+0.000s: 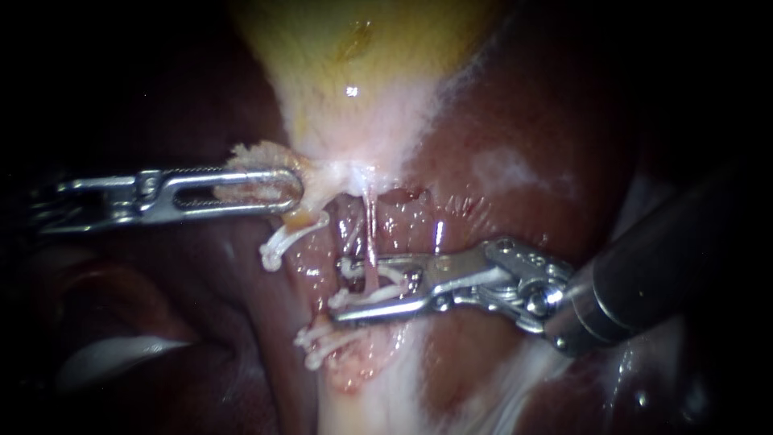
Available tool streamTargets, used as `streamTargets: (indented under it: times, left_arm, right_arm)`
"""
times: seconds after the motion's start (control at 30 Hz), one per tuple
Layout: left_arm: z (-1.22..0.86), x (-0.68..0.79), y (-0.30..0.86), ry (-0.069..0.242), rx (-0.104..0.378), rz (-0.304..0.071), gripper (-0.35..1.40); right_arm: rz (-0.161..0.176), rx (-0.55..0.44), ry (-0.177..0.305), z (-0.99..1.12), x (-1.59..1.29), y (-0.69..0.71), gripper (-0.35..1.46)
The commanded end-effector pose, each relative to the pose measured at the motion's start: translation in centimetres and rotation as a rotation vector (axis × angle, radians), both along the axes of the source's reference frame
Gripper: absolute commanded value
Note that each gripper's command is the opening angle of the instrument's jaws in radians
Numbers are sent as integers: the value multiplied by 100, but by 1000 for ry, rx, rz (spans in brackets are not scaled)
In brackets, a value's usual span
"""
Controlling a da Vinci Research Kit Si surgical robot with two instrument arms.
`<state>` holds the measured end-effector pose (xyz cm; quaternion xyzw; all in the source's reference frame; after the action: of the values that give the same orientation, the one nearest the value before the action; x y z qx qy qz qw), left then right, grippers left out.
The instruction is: Clipping second clip right tube
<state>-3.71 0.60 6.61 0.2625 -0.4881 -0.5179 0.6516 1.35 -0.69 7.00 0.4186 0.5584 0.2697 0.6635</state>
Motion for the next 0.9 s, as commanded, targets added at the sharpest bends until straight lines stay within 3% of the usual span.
streamTargets:
  times: [0.03,0.33,0.9]
  left_arm:
    - [0,0,0,0,0,0,-35]
    - [0,0,0,0,0,0,-35]
    - [0,0,0,0,0,0,-35]
  right_arm:
    - [4,0,5,-2,1,-1,50]
    - [11,23,40,-14,2,3,49]
    - [11,32,47,-19,2,4,45]
